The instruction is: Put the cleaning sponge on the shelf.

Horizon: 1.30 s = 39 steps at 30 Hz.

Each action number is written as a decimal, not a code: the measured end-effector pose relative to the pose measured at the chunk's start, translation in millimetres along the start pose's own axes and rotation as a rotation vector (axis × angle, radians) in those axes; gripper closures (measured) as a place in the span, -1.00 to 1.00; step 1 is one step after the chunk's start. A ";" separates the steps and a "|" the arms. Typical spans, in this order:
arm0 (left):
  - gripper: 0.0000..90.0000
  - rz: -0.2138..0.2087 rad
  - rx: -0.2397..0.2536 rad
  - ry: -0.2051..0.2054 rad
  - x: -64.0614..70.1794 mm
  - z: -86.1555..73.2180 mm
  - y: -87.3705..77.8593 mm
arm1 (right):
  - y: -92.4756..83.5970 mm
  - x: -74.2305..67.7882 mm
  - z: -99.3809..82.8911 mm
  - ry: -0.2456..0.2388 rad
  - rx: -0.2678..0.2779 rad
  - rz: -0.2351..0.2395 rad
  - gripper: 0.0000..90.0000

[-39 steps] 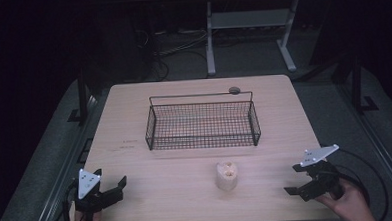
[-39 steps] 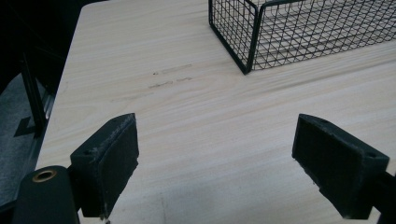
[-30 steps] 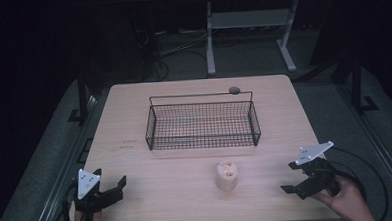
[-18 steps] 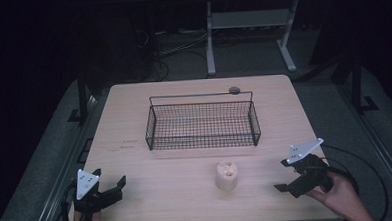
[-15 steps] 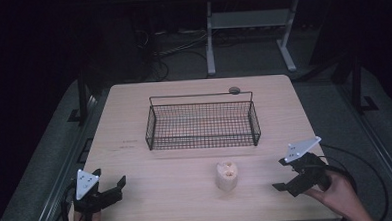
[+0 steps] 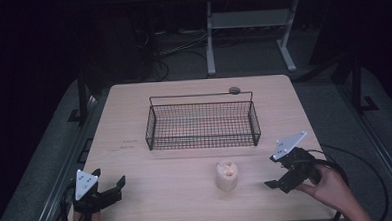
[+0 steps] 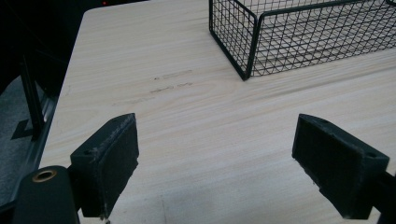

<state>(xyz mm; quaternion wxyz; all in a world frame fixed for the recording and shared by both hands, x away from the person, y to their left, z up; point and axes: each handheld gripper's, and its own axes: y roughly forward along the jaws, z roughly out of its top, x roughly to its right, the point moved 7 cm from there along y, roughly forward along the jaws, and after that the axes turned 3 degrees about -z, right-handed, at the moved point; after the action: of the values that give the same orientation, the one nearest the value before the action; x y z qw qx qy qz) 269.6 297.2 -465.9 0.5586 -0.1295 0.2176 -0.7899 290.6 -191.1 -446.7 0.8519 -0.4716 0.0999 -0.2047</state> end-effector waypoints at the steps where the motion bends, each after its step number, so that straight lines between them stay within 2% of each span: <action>1: -0.69 0.000 -0.001 0.001 -0.1 -0.1 0.2 | 0.2 -0.3 1.4 -0.001 -0.003 0.001 -0.67; 39: -0.69 0.002 0.008 -0.003 -1.4 1.1 -2.0 | 12.2 -12.6 50.0 -0.121 -0.065 0.055 -0.67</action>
<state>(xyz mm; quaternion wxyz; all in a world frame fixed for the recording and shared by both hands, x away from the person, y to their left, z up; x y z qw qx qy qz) 269.0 298.9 -463.9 0.5602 -0.1282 0.2135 -0.7901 300.6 -141.6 -430.6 0.8458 -0.5078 0.0677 -0.1492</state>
